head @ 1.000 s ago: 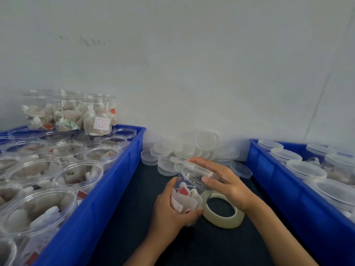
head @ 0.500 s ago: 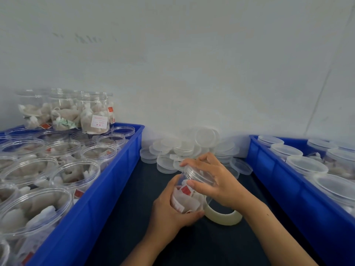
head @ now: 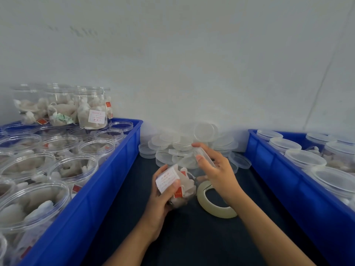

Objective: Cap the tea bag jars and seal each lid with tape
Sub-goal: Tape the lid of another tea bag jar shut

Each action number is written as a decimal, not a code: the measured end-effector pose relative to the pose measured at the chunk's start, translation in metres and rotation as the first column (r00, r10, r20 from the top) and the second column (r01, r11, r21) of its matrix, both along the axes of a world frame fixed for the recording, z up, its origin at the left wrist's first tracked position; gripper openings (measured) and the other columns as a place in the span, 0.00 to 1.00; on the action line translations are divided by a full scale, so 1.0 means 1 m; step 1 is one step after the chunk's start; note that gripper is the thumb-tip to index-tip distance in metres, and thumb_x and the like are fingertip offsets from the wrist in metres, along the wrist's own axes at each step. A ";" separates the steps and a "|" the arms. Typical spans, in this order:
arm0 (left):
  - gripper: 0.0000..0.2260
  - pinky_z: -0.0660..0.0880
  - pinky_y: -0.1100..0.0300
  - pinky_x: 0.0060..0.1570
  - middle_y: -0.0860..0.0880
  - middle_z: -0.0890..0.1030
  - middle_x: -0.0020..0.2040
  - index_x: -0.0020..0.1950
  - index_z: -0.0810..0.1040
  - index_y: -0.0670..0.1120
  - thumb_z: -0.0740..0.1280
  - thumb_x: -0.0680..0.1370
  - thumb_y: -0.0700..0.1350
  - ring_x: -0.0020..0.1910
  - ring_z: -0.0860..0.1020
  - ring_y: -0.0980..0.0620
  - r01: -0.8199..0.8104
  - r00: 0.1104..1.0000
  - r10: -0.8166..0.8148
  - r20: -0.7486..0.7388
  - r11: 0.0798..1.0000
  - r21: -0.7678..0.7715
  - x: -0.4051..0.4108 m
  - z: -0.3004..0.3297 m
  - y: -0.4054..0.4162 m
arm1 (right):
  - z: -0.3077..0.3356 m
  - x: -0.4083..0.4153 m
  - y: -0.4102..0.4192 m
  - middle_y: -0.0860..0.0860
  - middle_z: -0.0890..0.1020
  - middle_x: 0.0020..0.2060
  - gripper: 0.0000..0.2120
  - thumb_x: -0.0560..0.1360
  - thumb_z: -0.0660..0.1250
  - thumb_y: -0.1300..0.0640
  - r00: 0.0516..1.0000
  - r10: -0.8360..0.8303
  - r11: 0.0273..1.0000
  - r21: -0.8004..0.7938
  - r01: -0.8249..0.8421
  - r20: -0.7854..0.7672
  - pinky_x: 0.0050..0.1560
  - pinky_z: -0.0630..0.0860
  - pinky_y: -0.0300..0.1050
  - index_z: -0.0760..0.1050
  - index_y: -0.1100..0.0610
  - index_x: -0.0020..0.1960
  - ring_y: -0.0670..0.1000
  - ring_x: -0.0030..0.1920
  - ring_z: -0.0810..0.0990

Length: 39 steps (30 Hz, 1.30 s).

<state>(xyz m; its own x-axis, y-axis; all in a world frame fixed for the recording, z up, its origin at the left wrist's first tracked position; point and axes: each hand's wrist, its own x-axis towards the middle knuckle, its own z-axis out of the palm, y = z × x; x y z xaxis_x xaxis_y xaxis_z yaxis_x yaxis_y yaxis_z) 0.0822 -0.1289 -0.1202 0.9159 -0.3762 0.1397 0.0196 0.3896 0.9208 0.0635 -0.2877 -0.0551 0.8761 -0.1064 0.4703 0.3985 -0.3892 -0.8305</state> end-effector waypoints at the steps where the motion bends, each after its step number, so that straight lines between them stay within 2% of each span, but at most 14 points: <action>1: 0.27 0.80 0.55 0.41 0.48 0.83 0.57 0.68 0.69 0.55 0.73 0.71 0.53 0.51 0.83 0.50 0.002 1.000 -0.002 -0.002 1.000 0.020 -0.001 0.001 0.001 | 0.001 -0.001 0.002 0.63 0.74 0.41 0.11 0.80 0.62 0.52 1.000 0.007 1.000 -0.016 -0.007 0.015 0.46 0.77 0.67 0.77 0.40 0.58 0.62 0.44 0.75; 4: 0.26 0.73 0.60 0.31 0.43 0.83 0.54 0.66 0.73 0.49 0.67 0.70 0.57 0.42 0.81 0.51 0.025 0.999 -0.024 -0.028 0.999 0.037 -0.003 0.003 0.002 | 0.002 -0.005 0.007 0.56 0.71 0.37 0.15 0.76 0.57 0.37 0.999 0.035 0.996 -0.081 -0.033 0.020 0.46 0.77 0.61 0.75 0.36 0.59 0.54 0.44 0.74; 6: 0.22 0.70 0.60 0.30 0.42 0.84 0.51 0.60 0.80 0.50 0.69 0.70 0.58 0.40 0.80 0.50 0.054 0.996 -0.055 -0.071 0.998 -0.026 -0.005 0.005 0.004 | 0.001 -0.008 0.009 0.50 0.73 0.48 0.18 0.73 0.56 0.32 0.999 0.032 0.989 -0.143 -0.028 0.029 0.57 0.73 0.45 0.73 0.32 0.61 0.46 0.55 0.73; 8: 0.20 0.68 0.59 0.30 0.42 0.84 0.48 0.56 0.83 0.51 0.66 0.71 0.61 0.38 0.79 0.48 0.094 0.988 -0.107 -0.115 0.989 -0.113 -0.005 0.007 0.006 | 0.005 -0.012 0.012 0.48 0.70 0.53 0.18 0.74 0.59 0.38 0.992 0.078 0.979 -0.197 -0.057 0.104 0.60 0.69 0.39 0.74 0.36 0.63 0.46 0.58 0.72; 11: 0.26 0.65 0.64 0.22 0.41 0.82 0.45 0.52 0.85 0.47 0.60 0.72 0.65 0.34 0.78 0.47 0.245 0.940 -0.281 -0.195 0.951 -0.188 -0.004 0.009 0.010 | 0.012 -0.016 0.014 0.50 0.69 0.54 0.18 0.75 0.63 0.46 0.966 0.158 0.941 -0.326 -0.085 0.204 0.62 0.70 0.44 0.76 0.44 0.64 0.52 0.59 0.71; 16: 0.32 0.62 0.67 0.18 0.39 0.77 0.48 0.57 0.81 0.41 0.62 0.71 0.68 0.32 0.75 0.47 0.461 0.781 -0.540 -0.314 0.838 -0.292 0.002 0.005 0.009 | 0.018 -0.018 0.006 0.51 0.70 0.54 0.18 0.74 0.63 0.48 0.967 0.212 0.919 -0.365 -0.148 0.142 0.61 0.69 0.39 0.77 0.44 0.63 0.52 0.59 0.71; 22: 0.25 0.72 0.61 0.29 0.43 0.83 0.47 0.53 0.85 0.48 0.63 0.72 0.66 0.35 0.77 0.49 0.283 0.931 -0.314 -0.187 0.943 -0.175 0.002 0.001 0.002 | 0.010 -0.013 0.010 0.50 0.73 0.52 0.15 0.76 0.61 0.50 0.994 0.105 0.982 -0.160 -0.099 0.033 0.53 0.71 0.31 0.76 0.38 0.62 0.43 0.53 0.75; 24: 0.23 0.76 0.60 0.35 0.43 0.84 0.50 0.58 0.82 0.49 0.68 0.71 0.63 0.38 0.80 0.50 0.162 0.978 -0.171 -0.118 0.983 -0.085 0.000 0.001 0.001 | 0.008 -0.011 0.014 0.45 0.76 0.40 0.12 0.80 0.60 0.54 0.997 0.063 0.994 -0.092 -0.060 0.032 0.47 0.71 0.29 0.77 0.42 0.59 0.43 0.44 0.76; 26: 0.27 0.77 0.59 0.37 0.45 0.82 0.57 0.67 0.72 0.53 0.70 0.70 0.59 0.46 0.83 0.50 0.030 0.999 -0.030 -0.030 0.999 -0.015 -0.002 -0.001 -0.001 | 0.008 -0.010 0.015 0.44 0.76 0.32 0.11 0.82 0.57 0.54 0.999 0.037 0.999 -0.011 -0.037 -0.031 0.48 0.75 0.39 0.77 0.45 0.57 0.41 0.36 0.73; 29: 0.31 0.78 0.58 0.38 0.49 0.80 0.61 0.69 0.62 0.63 0.72 0.70 0.58 0.54 0.82 0.49 -0.052 0.998 0.051 0.037 0.999 0.010 -0.005 -0.002 -0.003 | 0.014 -0.011 0.015 0.59 0.78 0.49 0.11 0.82 0.56 0.48 0.980 0.024 1.000 0.021 -0.020 -0.198 0.55 0.76 0.57 0.75 0.37 0.51 0.49 0.52 0.78; 31: 0.29 0.76 0.58 0.35 0.48 0.81 0.59 0.69 0.63 0.61 0.69 0.70 0.58 0.49 0.83 0.51 -0.025 0.999 0.025 0.028 1.000 -0.011 -0.005 -0.001 -0.003 | 0.018 -0.013 0.012 0.58 0.76 0.54 0.10 0.80 0.56 0.42 0.970 0.011 0.998 -0.049 -0.024 -0.244 0.55 0.77 0.53 0.73 0.30 0.47 0.52 0.52 0.77; 33: 0.26 0.73 0.60 0.31 0.44 0.83 0.54 0.69 0.69 0.53 0.67 0.73 0.59 0.40 0.81 0.50 0.054 0.998 -0.055 -0.013 0.997 -0.046 -0.005 0.002 -0.001 | 0.019 -0.015 0.007 0.48 0.72 0.64 0.08 0.77 0.55 0.34 0.967 0.032 0.990 -0.126 -0.066 -0.254 0.60 0.71 0.41 0.69 0.27 0.54 0.38 0.57 0.73; 35: 0.26 0.72 0.59 0.30 0.39 0.83 0.50 0.64 0.75 0.45 0.63 0.73 0.61 0.36 0.80 0.48 0.127 0.987 -0.136 -0.089 0.987 -0.099 -0.005 0.005 0.002 | 0.017 -0.016 0.002 0.41 0.66 0.66 0.21 0.74 0.53 0.29 0.977 0.059 0.962 -0.249 -0.110 -0.204 0.55 0.65 0.32 0.63 0.29 0.65 0.27 0.57 0.66; 39: 0.27 0.80 0.52 0.43 0.38 0.82 0.56 0.65 0.76 0.44 0.65 0.71 0.59 0.47 0.83 0.44 0.155 0.962 -0.204 -0.184 0.955 -0.251 0.001 0.010 0.007 | 0.008 -0.015 0.008 0.40 0.68 0.64 0.26 0.73 0.54 0.31 0.999 0.045 0.921 -0.388 -0.050 -0.020 0.57 0.67 0.33 0.60 0.33 0.69 0.36 0.62 0.68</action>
<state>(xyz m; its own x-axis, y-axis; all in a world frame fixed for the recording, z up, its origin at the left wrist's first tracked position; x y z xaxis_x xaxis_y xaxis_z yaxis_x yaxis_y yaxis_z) 0.0828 -0.1218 -0.1105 0.8542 -0.5166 0.0592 0.2878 0.5645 0.7737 0.0481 -0.2802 -0.0469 0.8808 0.1242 0.4569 0.4164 -0.6625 -0.6227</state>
